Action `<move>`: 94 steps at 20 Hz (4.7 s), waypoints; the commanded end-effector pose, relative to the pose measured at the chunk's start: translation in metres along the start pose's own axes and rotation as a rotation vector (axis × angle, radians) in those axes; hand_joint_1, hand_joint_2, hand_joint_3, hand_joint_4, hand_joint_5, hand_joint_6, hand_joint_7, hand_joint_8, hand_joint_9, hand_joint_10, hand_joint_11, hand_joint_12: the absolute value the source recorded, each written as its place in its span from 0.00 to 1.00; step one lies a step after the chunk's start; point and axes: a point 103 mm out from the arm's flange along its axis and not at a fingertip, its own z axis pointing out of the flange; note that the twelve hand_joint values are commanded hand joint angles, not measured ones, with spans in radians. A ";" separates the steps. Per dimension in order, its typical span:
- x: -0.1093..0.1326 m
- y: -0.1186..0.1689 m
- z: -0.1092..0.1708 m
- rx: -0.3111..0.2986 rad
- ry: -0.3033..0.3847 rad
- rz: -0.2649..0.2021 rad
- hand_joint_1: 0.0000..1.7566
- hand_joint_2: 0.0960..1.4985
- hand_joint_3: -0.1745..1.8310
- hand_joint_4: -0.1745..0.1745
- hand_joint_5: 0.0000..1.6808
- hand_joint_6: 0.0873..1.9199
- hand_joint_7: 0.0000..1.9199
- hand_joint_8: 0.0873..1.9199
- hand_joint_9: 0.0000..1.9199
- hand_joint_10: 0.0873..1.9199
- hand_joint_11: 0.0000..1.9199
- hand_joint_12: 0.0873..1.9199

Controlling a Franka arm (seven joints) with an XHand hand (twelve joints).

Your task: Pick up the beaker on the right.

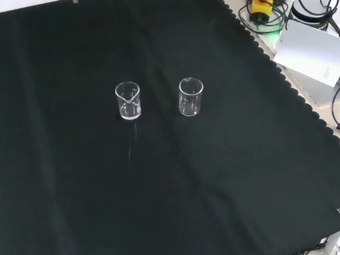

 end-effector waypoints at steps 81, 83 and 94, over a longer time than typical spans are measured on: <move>0.026 0.215 0.387 0.220 0.758 -0.398 0.54 0.30 0.42 0.46 0.23 0.00 0.10 0.33 0.19 0.31 0.05 0.70; 0.028 0.215 0.387 0.222 0.757 -0.411 0.54 0.30 0.43 0.46 0.23 0.00 0.10 0.33 0.19 0.31 0.05 0.70; 0.039 0.217 0.398 0.223 0.788 -0.414 0.53 0.29 0.43 0.46 0.25 0.00 0.09 0.33 0.17 0.29 0.04 0.70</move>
